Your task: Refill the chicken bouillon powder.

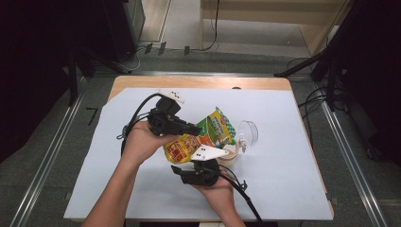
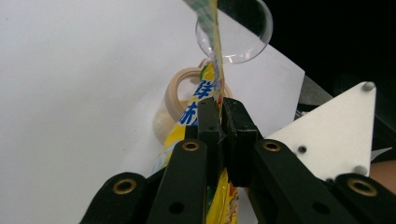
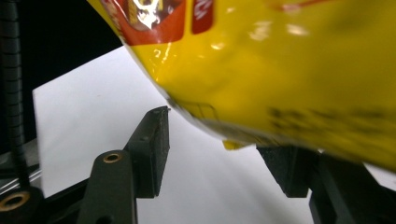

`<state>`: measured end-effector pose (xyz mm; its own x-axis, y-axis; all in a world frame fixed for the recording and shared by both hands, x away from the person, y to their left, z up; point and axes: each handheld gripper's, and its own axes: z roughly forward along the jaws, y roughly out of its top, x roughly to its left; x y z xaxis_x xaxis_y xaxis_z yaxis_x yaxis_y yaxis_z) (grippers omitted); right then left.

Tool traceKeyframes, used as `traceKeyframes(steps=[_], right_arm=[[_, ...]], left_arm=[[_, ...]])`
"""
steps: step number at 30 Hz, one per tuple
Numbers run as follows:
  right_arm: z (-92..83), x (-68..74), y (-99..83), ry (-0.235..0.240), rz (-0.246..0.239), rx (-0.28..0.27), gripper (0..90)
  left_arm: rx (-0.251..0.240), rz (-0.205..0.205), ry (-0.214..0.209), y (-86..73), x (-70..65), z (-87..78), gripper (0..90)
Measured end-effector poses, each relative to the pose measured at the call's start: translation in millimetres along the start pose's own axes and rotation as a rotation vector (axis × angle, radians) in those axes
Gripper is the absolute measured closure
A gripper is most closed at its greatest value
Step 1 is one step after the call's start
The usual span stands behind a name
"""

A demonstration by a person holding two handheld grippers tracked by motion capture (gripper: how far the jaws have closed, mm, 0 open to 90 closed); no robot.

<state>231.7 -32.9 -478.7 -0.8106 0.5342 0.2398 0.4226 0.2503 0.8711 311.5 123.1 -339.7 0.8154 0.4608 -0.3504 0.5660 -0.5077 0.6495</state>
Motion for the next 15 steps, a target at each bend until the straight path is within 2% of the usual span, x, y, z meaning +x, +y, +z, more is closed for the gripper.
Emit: traceKeyframes(steps=[3, 8, 12, 15], right_arm=[[-1.7, -1.2, 0.4, -0.003, 0.012, -0.007, 45.3], [-2.5, -0.7, 0.5, -0.005, 0.005, -0.014, 44.5], [-4.8, 0.6, -0.6, -0.008, -0.023, -0.008, 44.4], [-7.1, -0.4, -0.8, -0.009, -0.019, -0.012, 44.3]], left_arm=[[-0.005, -0.001, -0.003, -2.1, 2.8, -2.3, 87.3], [-0.012, 0.022, -0.023, -4.3, 5.3, -7.6, 87.6], [-0.014, 0.028, -0.02, -6.8, 9.1, -11.4, 87.8], [-0.019, 0.033, -0.036, -9.0, 12.3, -13.2, 87.8]])
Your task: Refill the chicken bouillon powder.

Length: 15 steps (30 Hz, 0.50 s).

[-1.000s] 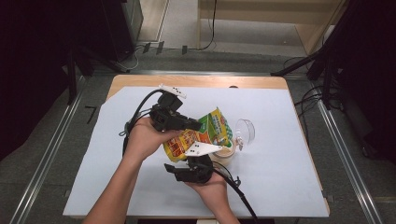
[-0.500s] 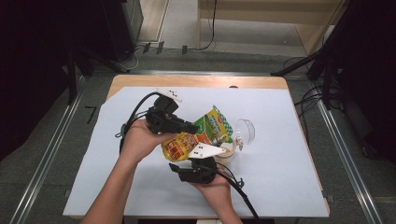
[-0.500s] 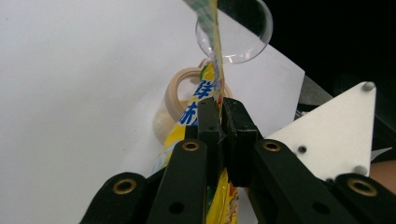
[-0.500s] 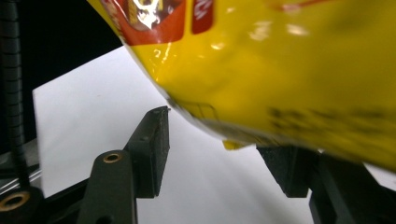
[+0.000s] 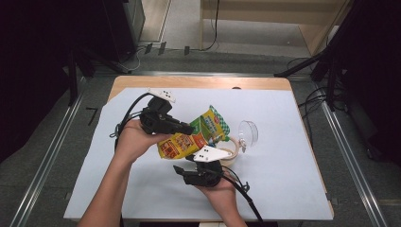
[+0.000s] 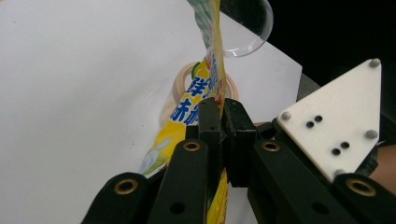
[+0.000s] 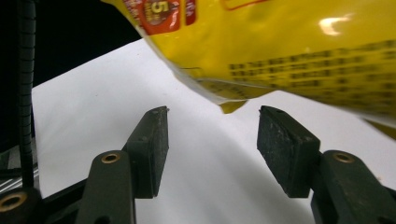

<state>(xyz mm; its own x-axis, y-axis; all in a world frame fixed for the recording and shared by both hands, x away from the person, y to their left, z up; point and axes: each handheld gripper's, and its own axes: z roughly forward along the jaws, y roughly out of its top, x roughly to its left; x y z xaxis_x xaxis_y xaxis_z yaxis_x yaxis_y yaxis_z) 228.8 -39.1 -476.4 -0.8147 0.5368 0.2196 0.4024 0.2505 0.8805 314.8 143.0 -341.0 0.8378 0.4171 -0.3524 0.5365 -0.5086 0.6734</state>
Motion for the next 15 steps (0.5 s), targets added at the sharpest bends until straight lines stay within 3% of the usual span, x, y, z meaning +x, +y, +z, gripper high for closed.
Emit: traceKeyframes(steps=[3, 7, 15], right_arm=[[-2.8, -1.1, 0.9, -0.001, 0.002, -0.012, 44.3], [-4.0, -0.5, 0.5, -0.009, -0.018, 0.02, 44.2], [-7.5, 2.3, -0.6, 0.005, -0.027, 0.027, 45.0]], left_arm=[[-0.001, 0.016, -0.021, -2.8, 3.4, -1.3, 87.8], [-0.006, 0.034, -0.031, -4.9, 4.6, -4.9, 88.1], [-0.067, 0.022, -0.033, -8.0, 10.4, -19.4, 88.0]])
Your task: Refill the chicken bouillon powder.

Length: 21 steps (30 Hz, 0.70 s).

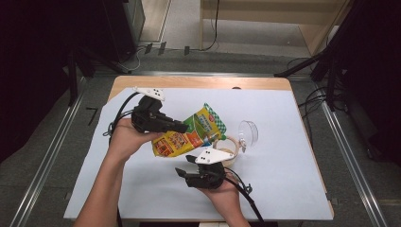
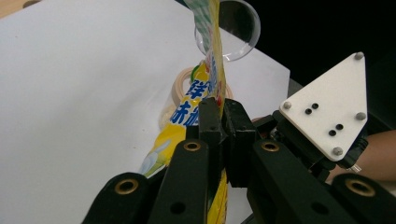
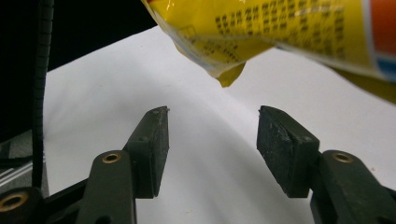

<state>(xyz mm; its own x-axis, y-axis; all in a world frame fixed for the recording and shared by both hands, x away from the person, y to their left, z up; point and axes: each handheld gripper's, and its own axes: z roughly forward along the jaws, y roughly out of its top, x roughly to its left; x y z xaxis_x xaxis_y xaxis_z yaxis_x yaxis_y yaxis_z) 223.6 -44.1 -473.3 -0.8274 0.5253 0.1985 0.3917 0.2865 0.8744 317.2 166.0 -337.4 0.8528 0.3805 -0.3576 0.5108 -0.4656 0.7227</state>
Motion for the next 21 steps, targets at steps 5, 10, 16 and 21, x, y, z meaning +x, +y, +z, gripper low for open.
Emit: traceKeyframes(steps=[5, 10, 16, 21], right_arm=[[-2.0, 0.0, 3.3, 0.004, 0.004, -0.013, 45.7], [-4.2, -0.7, 4.2, 0.013, 0.015, -0.005, 46.0], [-0.5, -0.4, 4.9, 0.024, 0.01, 0.007, 46.4], [-2.4, -1.8, 6.0, 0.026, 0.01, 0.012, 46.6]], left_arm=[[-0.037, -0.016, 0.027, -0.1, 6.1, -8.1, 88.1], [-0.065, -0.034, 0.047, -2.4, 14.3, -11.4, 88.3], [-0.089, -0.059, 0.071, -4.8, 28.9, -10.2, 88.3], [-0.135, -0.07, 0.103, -8.8, 41.9, -4.5, 88.5]])
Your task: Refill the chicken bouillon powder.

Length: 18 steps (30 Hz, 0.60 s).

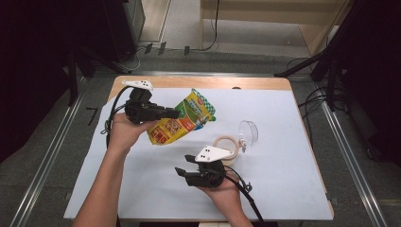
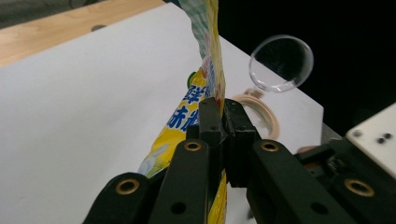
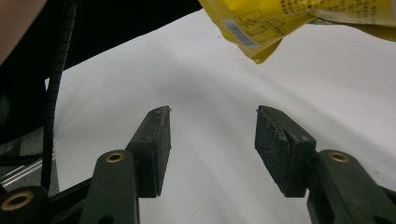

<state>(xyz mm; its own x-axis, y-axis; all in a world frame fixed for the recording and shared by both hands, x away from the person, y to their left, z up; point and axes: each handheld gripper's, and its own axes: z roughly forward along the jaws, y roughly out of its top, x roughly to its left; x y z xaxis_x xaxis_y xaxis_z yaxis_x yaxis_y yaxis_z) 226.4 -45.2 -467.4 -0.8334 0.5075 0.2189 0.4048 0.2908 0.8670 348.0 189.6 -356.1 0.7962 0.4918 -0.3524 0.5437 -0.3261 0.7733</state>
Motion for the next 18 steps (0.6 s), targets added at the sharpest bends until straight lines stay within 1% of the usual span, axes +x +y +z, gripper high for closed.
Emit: traceKeyframes(steps=[3, 5, 8, 12, 14, 15, 16, 18], right_arm=[[-2.0, -0.8, 0.8, -0.002, 0.001, 0.001, 46.7], [-3.3, -1.4, 1.2, -0.005, -0.004, 0.001, 46.7], [-5.1, -2.6, 1.2, -0.007, -0.003, -0.001, 46.7], [-6.8, -4.2, 0.5, -0.01, 0.002, -0.005, 46.7], [-7.4, -4.4, -0.1, -0.012, 0.004, -0.006, 46.7], [-7.6, -4.4, -0.6, -0.013, 0.006, -0.007, 46.7], [-7.8, -4.6, -1.0, -0.014, 0.005, -0.006, 46.7], [-8.0, -5.0, -1.9, -0.011, 0.005, -0.006, 46.7]], left_arm=[[-0.026, -0.015, 0.027, -4.8, 8.6, 6.9, 88.5], [-0.03, -0.019, 0.038, -8.5, 14.7, 11.3, 88.5], [-0.04, -0.041, 0.053, -15.9, 24.3, 18.8, 88.5], [-0.026, -0.045, 0.075, -24.6, 34.0, 26.3, 88.6], [-0.022, -0.048, 0.075, -28.6, 37.8, 28.0, 88.6], [-0.02, -0.058, 0.074, -30.4, 39.1, 28.5, 88.6], [-0.029, -0.064, 0.065, -31.8, 40.6, 28.0, 88.6], [-0.037, -0.063, 0.068, -32.7, 41.7, 26.0, 88.6]])
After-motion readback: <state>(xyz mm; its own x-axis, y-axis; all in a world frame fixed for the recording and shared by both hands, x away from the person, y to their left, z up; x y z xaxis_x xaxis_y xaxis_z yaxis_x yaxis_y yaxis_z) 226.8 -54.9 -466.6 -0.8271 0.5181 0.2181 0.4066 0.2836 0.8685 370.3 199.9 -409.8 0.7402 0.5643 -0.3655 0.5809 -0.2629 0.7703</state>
